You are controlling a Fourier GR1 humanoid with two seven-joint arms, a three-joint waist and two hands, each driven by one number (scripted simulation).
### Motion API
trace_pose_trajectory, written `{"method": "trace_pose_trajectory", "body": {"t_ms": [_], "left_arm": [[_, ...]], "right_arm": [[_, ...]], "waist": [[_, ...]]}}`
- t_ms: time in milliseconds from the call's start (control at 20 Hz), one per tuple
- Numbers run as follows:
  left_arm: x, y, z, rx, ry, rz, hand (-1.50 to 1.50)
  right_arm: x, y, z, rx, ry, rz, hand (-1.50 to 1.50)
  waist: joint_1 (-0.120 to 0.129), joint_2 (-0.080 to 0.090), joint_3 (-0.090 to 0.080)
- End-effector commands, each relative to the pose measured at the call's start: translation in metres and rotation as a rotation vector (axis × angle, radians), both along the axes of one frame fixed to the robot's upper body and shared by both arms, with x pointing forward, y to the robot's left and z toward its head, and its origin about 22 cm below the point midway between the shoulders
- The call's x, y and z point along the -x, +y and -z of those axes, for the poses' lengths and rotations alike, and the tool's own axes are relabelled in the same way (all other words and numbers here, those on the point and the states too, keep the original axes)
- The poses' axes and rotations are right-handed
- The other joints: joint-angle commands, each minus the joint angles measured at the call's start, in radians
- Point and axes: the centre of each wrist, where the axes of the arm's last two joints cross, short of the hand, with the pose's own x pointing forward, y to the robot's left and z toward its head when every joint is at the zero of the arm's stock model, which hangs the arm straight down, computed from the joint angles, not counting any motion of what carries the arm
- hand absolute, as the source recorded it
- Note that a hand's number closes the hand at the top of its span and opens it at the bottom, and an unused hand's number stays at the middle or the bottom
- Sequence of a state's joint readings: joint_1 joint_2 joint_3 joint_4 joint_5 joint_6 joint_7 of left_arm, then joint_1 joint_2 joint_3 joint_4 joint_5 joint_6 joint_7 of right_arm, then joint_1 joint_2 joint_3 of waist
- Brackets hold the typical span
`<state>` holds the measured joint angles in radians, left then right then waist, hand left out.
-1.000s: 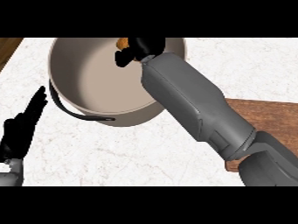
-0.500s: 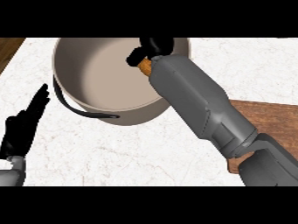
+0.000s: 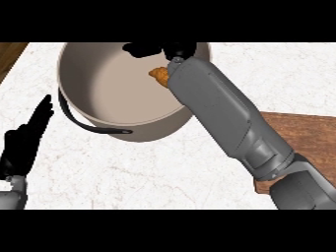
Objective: Pick the croissant from the cutting board and place it in the pot
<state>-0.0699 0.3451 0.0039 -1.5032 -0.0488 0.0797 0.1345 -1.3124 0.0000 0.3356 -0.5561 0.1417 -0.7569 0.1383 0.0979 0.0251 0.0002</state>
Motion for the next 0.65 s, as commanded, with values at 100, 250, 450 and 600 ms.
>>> {"method": "trace_pose_trajectory", "body": {"t_ms": [100, 250, 450, 600], "left_arm": [[0.004, 0.003, -0.006, 0.009, 0.003, -0.034, 0.0], [0.011, 0.027, 0.004, -0.002, 0.024, -0.035, 0.0], [0.004, 0.018, 0.006, 0.02, 0.019, -0.092, 0.0], [0.022, 0.021, 0.006, 0.008, 0.016, -0.11, 0.0]], "right_arm": [[-0.002, -0.003, -0.011, -0.148, 0.037, -0.107, -1.5], [-0.002, -0.011, 0.008, -0.186, 0.062, -0.13, -1.5], [0.007, -0.031, 0.034, -0.239, 0.068, -0.179, -1.5], [0.025, -0.045, 0.044, -0.263, 0.057, -0.194, -1.5]], "waist": [[-0.042, -0.014, 0.0], [-0.051, -0.015, -0.001], [-0.095, -0.024, 0.0], [-0.105, -0.031, 0.0]]}}
